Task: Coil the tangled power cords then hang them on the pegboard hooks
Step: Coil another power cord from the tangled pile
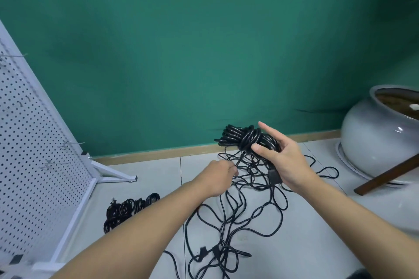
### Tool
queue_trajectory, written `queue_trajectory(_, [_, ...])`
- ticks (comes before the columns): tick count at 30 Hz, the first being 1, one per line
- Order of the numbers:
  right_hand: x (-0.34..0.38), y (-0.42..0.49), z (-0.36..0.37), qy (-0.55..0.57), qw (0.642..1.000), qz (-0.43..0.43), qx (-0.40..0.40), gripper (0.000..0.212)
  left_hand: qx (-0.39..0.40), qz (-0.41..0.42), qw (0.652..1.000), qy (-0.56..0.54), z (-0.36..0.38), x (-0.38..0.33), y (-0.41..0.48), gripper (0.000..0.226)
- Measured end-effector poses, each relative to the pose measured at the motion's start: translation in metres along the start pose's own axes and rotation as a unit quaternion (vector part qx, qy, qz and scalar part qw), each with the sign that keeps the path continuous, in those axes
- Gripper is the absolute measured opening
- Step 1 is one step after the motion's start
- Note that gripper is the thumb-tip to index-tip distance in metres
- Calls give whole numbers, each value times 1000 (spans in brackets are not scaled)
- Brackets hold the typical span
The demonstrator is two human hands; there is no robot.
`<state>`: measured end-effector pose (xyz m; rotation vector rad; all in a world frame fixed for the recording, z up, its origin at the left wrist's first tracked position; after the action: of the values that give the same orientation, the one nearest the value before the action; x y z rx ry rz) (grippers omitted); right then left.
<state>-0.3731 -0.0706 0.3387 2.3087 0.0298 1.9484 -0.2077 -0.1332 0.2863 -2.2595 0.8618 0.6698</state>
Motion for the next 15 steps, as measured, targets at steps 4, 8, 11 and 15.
queue_trajectory(4, [8, -1, -2, -250, 968, -13, -34, 60, -10, 27, 996, 83, -1, -30, -4, 38])
queue_trajectory(8, [15, 2, 6, -351, 935, -45, -37, 57, -57, 45, 983, 170, -23, -51, -17, 35])
queue_trajectory(11, [13, 5, 4, -375, 926, -45, -25, 56, -68, 68, 974, 206, -38, -52, -31, 33])
queue_trajectory(15, [6, 2, 1, -373, 926, -6, 52, 57, -101, 90, 958, 253, -56, -53, -48, 28])
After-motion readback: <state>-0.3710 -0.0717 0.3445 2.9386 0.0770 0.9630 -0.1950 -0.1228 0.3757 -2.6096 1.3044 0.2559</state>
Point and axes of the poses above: each hand's wrist, its own y-axis towards the middle knuckle, its own z-axis out of the palm, x = y × z, the point moved 7 cm from there along y, towards the middle knuckle, and after that the axes turned 15 degrees about x, right-handed, at the moved point
